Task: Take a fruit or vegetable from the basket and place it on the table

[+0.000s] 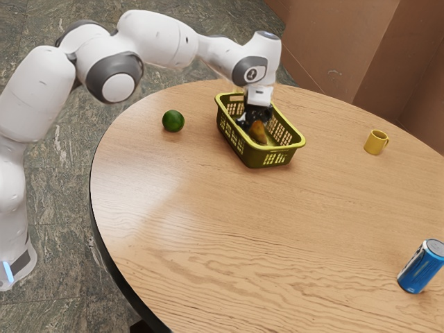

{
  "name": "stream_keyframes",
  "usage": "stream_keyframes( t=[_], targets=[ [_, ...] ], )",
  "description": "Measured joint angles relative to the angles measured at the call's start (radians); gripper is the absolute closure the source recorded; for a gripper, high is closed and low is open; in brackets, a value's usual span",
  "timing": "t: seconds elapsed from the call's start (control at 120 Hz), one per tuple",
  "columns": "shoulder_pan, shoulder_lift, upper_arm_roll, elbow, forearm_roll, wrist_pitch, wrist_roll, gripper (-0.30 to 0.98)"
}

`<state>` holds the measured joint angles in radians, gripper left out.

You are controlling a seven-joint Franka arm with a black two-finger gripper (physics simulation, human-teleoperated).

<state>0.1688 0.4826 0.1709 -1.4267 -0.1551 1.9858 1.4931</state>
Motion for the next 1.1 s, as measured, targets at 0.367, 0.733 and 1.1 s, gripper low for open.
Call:
stream_keyframes(
  t=[0.367,0.733,1.1],
  targets=[
    [-0.005,-0.142,0.014,0.048,0.007,-0.138,-0.035,0.15],
    [-0.049,-0.235,-0.12,0.065,0.012,-0.157,-0.086,0.42],
    [-0.053,-0.227,-0.292,0.064,0.001,-0.108,-0.123,0.4]
  ],
)
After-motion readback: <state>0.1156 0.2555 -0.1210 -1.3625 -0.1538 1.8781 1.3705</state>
